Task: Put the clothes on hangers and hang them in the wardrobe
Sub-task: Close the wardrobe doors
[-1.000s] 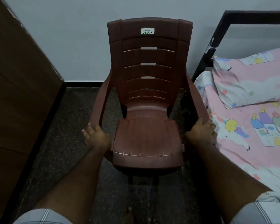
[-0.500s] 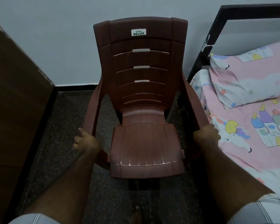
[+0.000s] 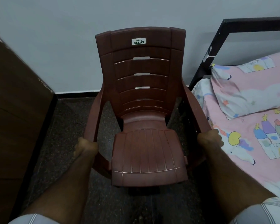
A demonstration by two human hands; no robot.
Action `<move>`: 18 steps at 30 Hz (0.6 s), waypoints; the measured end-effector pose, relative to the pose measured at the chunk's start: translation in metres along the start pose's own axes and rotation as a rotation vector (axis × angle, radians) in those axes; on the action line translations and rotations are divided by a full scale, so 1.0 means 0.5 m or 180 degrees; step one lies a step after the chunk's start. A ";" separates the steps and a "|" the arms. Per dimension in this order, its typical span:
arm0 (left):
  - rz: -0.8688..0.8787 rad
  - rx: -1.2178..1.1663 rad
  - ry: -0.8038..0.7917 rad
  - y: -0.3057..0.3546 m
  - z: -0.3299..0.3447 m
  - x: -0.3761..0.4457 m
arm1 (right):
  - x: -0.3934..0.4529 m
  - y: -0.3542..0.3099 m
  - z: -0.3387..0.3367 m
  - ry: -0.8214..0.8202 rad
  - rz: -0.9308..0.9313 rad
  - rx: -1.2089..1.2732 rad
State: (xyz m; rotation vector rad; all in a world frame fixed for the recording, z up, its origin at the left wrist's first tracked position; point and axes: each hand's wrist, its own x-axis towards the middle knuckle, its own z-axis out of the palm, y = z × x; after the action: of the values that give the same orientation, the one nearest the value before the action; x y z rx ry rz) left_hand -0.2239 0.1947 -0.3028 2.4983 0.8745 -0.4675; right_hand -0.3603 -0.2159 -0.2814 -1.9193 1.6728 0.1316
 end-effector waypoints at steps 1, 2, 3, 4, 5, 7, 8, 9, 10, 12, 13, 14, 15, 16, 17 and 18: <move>-0.0001 -0.0019 0.0001 0.011 -0.006 0.005 | 0.002 -0.014 -0.002 0.0014 -0.0007 0.0013; 0.0004 -0.0029 0.0006 0.023 -0.011 0.010 | 0.005 -0.030 -0.004 0.0038 -0.0021 0.0038; 0.0016 -0.0040 0.0007 0.035 -0.015 0.016 | 0.009 -0.046 -0.005 0.0058 -0.0035 0.0068; 0.0035 -0.0056 0.0005 0.052 -0.020 0.020 | 0.015 -0.064 -0.006 0.0080 -0.0058 0.0096; 0.0035 -0.0074 0.0003 0.069 -0.024 0.026 | 0.022 -0.083 -0.008 0.0106 -0.0084 0.0103; 0.0013 -0.0120 0.0023 0.106 -0.032 0.041 | 0.039 -0.125 -0.011 0.0153 -0.0117 0.0079; 0.0013 -0.0147 0.0032 0.126 -0.035 0.049 | 0.048 -0.147 -0.014 0.0157 -0.0129 0.0076; 0.0029 -0.0172 0.0051 0.147 -0.037 0.057 | 0.056 -0.167 -0.015 0.0154 -0.0142 0.0087; 0.0047 -0.0187 0.0076 0.172 -0.039 0.068 | 0.069 -0.189 -0.013 0.0163 -0.0164 0.0107; 0.0035 -0.0201 0.0119 0.217 -0.040 0.088 | 0.095 -0.229 -0.007 0.0175 -0.0216 0.0052; 0.0031 -0.0216 0.0137 0.239 -0.037 0.100 | 0.111 -0.250 -0.003 0.0196 -0.0241 0.0048; 0.0038 -0.0205 0.0138 0.258 -0.036 0.112 | 0.125 -0.270 0.002 0.0197 -0.0266 0.0048; 0.0050 -0.0186 0.0129 0.277 -0.033 0.123 | 0.138 -0.290 0.005 0.0177 -0.0278 0.0023; 0.0051 -0.0192 0.0124 0.296 -0.031 0.136 | 0.152 -0.309 0.010 0.0170 -0.0296 0.0006; 0.0067 -0.0208 0.0127 0.314 -0.029 0.149 | 0.165 -0.326 0.015 0.0191 -0.0297 0.0014; 0.0099 -0.0218 0.0142 0.331 -0.027 0.164 | 0.177 -0.343 0.021 0.0223 -0.0309 0.0059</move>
State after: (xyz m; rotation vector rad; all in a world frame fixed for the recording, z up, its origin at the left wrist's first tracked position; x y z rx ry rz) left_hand -0.0535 0.1270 -0.2785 2.4647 0.8529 -0.3666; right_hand -0.1790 -0.2811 -0.2675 -2.0077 1.6161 0.0111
